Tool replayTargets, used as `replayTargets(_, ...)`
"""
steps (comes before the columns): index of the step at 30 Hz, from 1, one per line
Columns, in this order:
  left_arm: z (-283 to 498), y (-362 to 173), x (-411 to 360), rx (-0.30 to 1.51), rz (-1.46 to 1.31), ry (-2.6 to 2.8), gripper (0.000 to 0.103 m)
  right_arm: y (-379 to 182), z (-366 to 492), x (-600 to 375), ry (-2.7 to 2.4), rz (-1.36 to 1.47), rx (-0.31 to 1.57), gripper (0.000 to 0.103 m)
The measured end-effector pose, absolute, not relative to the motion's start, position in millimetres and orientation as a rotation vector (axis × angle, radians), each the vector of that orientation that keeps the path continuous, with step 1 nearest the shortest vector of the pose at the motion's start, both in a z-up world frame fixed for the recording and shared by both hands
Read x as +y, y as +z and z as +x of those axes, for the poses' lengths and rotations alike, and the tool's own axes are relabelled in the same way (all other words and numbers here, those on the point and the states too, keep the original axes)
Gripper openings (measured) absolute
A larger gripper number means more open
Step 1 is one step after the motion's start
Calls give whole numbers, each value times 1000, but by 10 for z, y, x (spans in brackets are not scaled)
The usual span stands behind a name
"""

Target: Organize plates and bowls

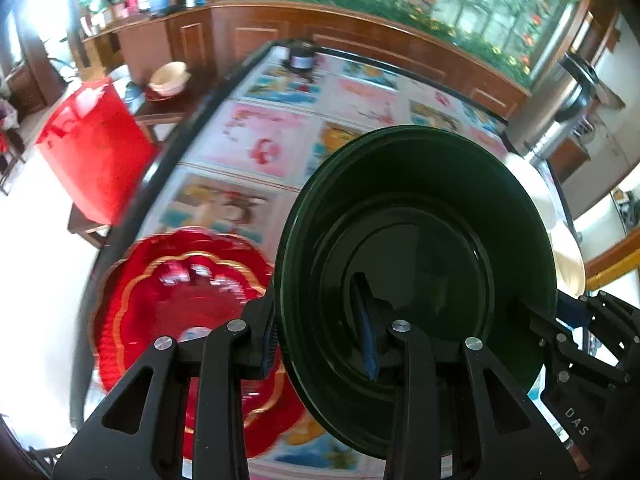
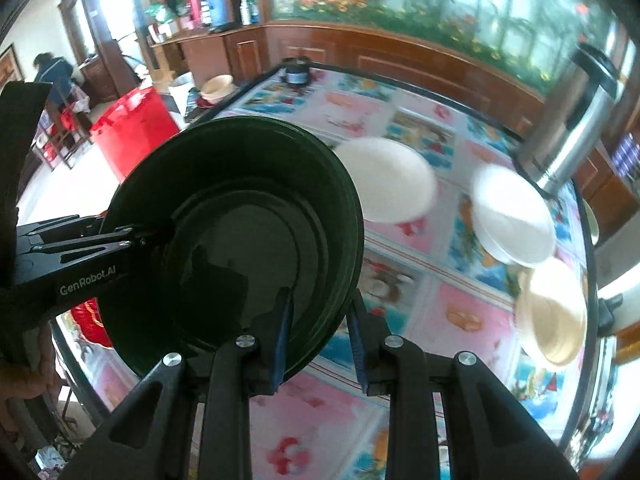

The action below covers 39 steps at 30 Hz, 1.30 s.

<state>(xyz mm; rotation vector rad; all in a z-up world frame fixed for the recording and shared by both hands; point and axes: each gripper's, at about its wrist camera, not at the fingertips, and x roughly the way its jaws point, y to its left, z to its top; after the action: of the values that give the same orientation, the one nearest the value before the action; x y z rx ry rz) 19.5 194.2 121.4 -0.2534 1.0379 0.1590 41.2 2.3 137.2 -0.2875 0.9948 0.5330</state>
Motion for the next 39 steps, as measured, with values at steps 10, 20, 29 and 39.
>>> replayTargets(10, -119, 1266, 2563, 1016, -295, 252, 32, 1386, 265, 648, 631, -346, 976, 28)
replayTargets(20, -387, 1067, 3021, 1051, -323, 341, 32, 1196, 155, 1187, 715, -409, 1001, 28)
replayTargets(29, -528, 793, 3071, 1111, -319, 358, 32, 953, 45, 1352, 743, -456, 1058, 30)
replayTargets(39, -590, 580, 3109, 1137, -308, 398, 32, 727, -43, 1447, 758, -482, 1110, 31)
